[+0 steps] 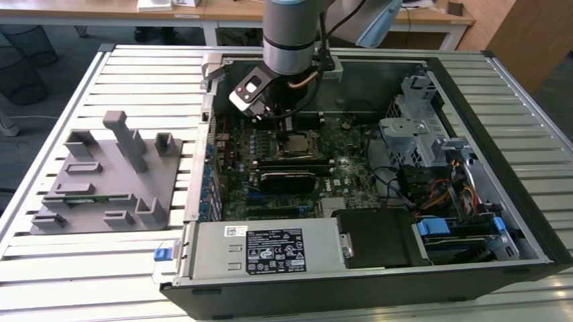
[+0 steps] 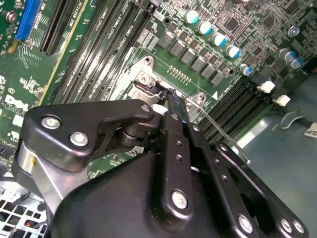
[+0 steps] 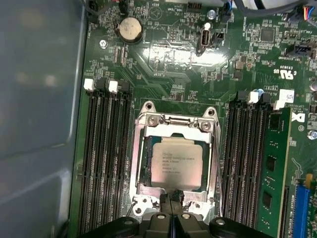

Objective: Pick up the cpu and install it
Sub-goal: 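Close the cpu cover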

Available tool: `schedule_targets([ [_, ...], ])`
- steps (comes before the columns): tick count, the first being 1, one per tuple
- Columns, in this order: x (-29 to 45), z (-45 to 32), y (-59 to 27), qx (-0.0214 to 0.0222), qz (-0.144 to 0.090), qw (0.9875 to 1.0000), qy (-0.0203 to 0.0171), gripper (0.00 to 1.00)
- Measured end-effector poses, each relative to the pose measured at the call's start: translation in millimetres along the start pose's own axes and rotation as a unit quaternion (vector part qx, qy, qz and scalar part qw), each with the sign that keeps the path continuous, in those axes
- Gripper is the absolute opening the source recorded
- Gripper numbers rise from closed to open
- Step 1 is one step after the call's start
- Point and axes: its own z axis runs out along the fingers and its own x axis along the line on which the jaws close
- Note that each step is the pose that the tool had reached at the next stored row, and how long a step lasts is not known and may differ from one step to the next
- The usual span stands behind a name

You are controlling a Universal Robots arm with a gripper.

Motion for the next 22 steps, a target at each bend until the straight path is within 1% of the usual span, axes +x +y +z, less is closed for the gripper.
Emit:
schedule_targets([
  [13, -0.3, 11.5, -1.8, 0.0004, 0.000, 1.0000, -0.0004, 0.11],
  [17, -0.1, 10.8, -1.6, -0.0002, 0.000, 1.0000, 0.0003, 0.11],
  [19, 0.3, 8.6, -1.4, -0.0007, 0.000, 1.0000, 0.0009, 0.11],
  [20, 0.1, 6.9, -1.6, -0.0001, 0.000, 1.0000, 0.0002, 0.11],
  [22, 0.1, 3.2, -1.8, 0.0001, 0.000, 1.0000, 0.0001, 0.11],
])
